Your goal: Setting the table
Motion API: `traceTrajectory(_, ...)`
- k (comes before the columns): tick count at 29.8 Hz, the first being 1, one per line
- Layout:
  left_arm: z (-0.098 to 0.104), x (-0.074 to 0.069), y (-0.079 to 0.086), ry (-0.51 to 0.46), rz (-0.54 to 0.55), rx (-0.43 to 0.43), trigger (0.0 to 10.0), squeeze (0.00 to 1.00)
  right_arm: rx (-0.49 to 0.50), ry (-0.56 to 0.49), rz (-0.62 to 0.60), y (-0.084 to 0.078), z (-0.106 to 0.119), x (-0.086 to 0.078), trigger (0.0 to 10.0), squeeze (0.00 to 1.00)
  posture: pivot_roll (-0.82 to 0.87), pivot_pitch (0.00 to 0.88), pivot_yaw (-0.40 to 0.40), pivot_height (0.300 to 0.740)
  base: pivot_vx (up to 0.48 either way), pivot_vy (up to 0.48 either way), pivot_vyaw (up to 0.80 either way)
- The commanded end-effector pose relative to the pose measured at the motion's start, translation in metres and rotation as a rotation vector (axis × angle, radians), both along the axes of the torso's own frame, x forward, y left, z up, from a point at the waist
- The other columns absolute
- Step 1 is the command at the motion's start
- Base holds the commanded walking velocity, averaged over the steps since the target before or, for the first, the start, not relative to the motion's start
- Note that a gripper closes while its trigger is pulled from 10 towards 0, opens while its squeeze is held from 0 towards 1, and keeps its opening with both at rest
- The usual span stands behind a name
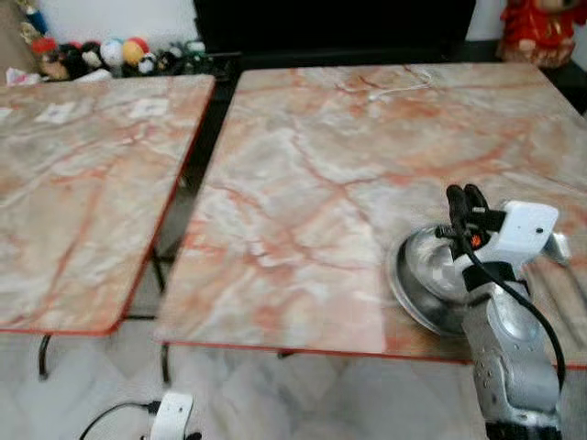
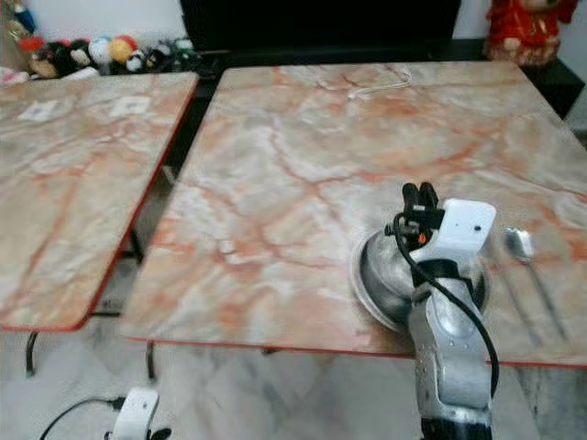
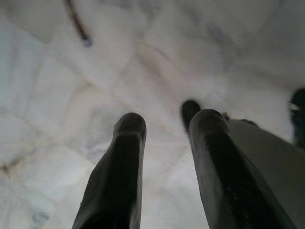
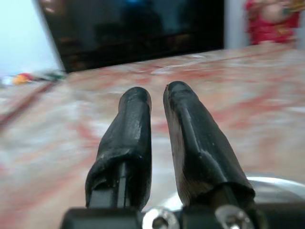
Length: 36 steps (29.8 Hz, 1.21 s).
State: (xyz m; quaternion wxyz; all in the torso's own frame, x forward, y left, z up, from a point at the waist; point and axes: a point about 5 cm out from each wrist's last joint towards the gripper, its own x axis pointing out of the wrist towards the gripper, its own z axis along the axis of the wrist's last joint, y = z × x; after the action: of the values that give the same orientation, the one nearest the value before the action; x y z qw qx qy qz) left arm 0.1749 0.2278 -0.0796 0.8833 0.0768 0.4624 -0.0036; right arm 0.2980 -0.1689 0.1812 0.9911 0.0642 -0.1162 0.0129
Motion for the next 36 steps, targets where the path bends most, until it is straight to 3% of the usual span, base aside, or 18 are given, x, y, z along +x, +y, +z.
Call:
traceTrajectory(1, -0.003, -0.009, 0.004, 0.034, 0.009, 0.005, 10.0, 0.00, -0.012, -0.012, 0.005, 0.000, 0.002, 0.000, 10.0, 0.00, -0.18, 0.041, 0.084, 0.740, 0.000, 0.480, 0.00)
traceTrajectory(18, -0.007, -0.011, -0.007, 0.039, 0.025, -0.011, 10.0, 0.00, 0.001, -0.024, 0.042, 0.015, 0.001, 0.007, 10.0, 0.00, -0.19, 0.000, 0.072, 0.740, 0.000, 0.480, 0.00)
traceTrajectory(36, -0.007, -0.013, -0.002, 0.036, 0.040, -0.014, 10.0, 0.00, -0.015, -0.031, 0.043, 0.019, 0.005, 0.013, 10.0, 0.00, -0.22, 0.020, 0.072, 0.740, 0.000, 0.480, 0.00)
